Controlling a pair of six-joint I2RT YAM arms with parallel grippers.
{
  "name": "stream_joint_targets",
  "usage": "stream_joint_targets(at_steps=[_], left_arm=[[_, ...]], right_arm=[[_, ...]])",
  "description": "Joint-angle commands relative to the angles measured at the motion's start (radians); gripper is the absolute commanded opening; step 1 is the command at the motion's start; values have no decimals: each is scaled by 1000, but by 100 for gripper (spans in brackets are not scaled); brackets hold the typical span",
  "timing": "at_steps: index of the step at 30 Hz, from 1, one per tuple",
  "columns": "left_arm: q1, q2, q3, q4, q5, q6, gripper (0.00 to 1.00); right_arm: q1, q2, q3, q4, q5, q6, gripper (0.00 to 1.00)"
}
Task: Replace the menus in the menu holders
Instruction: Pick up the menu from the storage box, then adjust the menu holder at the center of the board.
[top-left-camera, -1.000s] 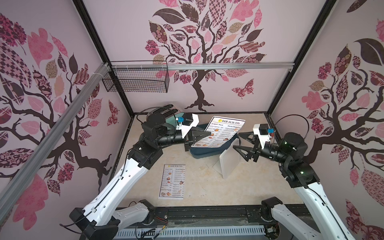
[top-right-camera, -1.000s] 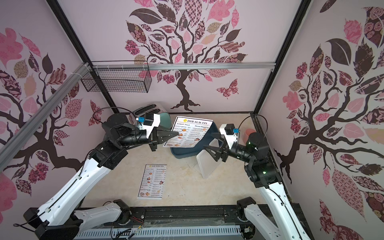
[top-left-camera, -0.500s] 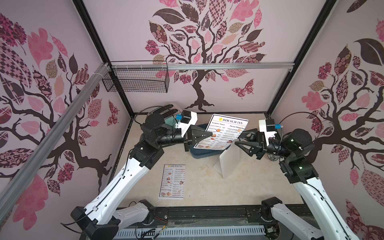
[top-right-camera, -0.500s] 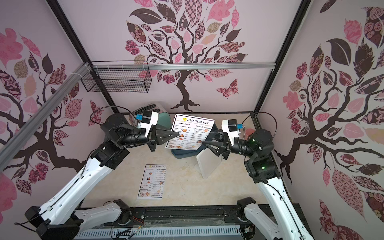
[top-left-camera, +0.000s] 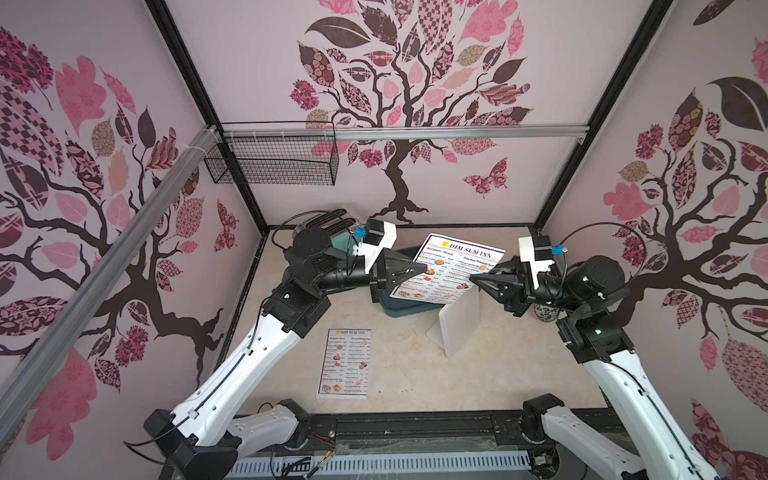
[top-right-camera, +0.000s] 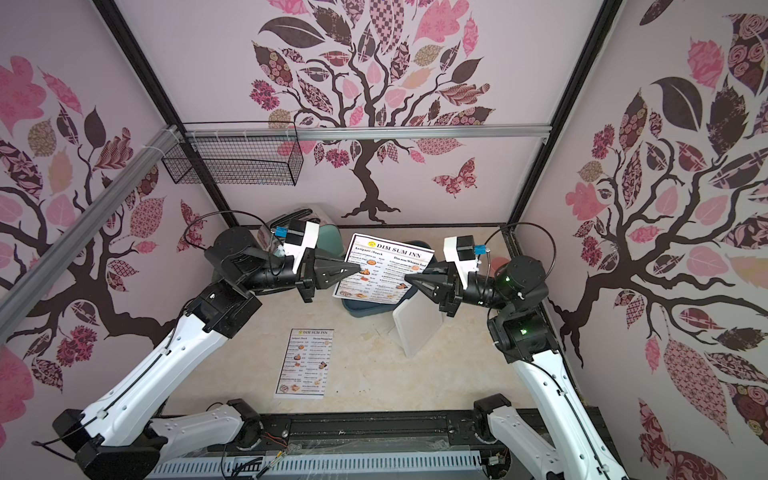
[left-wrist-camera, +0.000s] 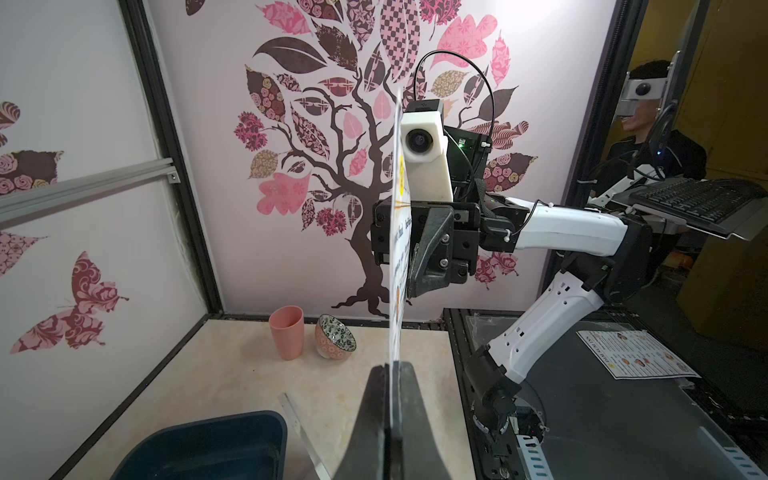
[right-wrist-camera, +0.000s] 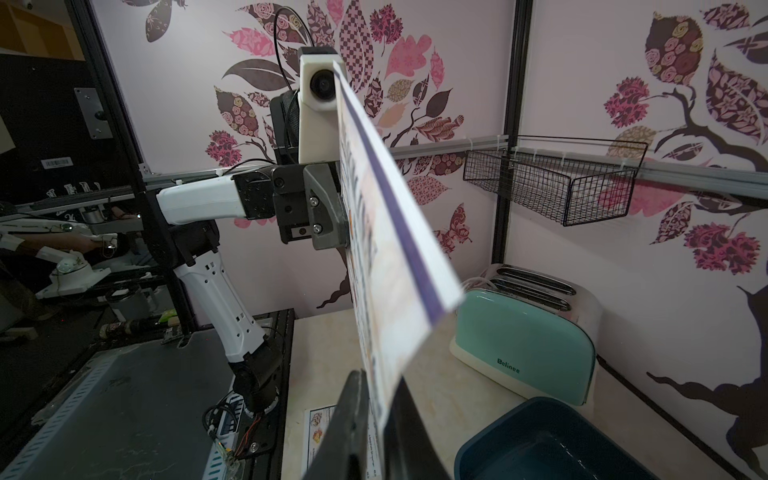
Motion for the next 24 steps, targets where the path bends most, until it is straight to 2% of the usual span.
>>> stream_joint_targets(at_steps=[1, 4, 5, 7, 8, 9, 11, 13, 15, 17, 18, 21, 24], left_arm=[[-3, 5, -10, 10, -10, -5, 0], [-3, -1, -16, -2, -25, 1, 0], [-3, -3, -18, -13, -43, 10, 13], [-1, -25, -37, -34, -102, 28, 52], [0, -40, -53, -39, -148, 32, 63], [0, -62, -82, -44, -218, 33, 68], [1, -113, -145, -57, -362, 28, 69], [2, -158, -217, -91, -508, -24, 70], [-6, -190, -291, -144, -551, -60, 69], [-62, -208, -373, -166, -623, -107, 69], [-119, -216, -415, -164, -683, -113, 69], [-254, -191, -492, -115, -796, -157, 69], [-328, -111, -498, -56, -851, -223, 69]], right_arm=[[5, -1, 30, 40, -15, 13, 2], [5, -13, 17, 48, -2, 6, 0], [5, -18, 13, 50, 8, 5, 0], [5, -37, 0, 47, 50, -8, 0], [5, -46, -7, 38, 87, -19, 0], [5, -65, -16, 20, 146, -40, 0], [5, -101, -35, -41, 344, -105, 0], [5, -133, -57, -101, 602, -152, 0], [5, -148, -56, -187, 866, -197, 0], [5, -149, -45, -260, 1063, -229, 0], [5, -151, -37, -289, 1129, -250, 0], [5, -164, -20, -323, 1197, -313, 0], [4, -179, -9, -326, 1227, -353, 0]])
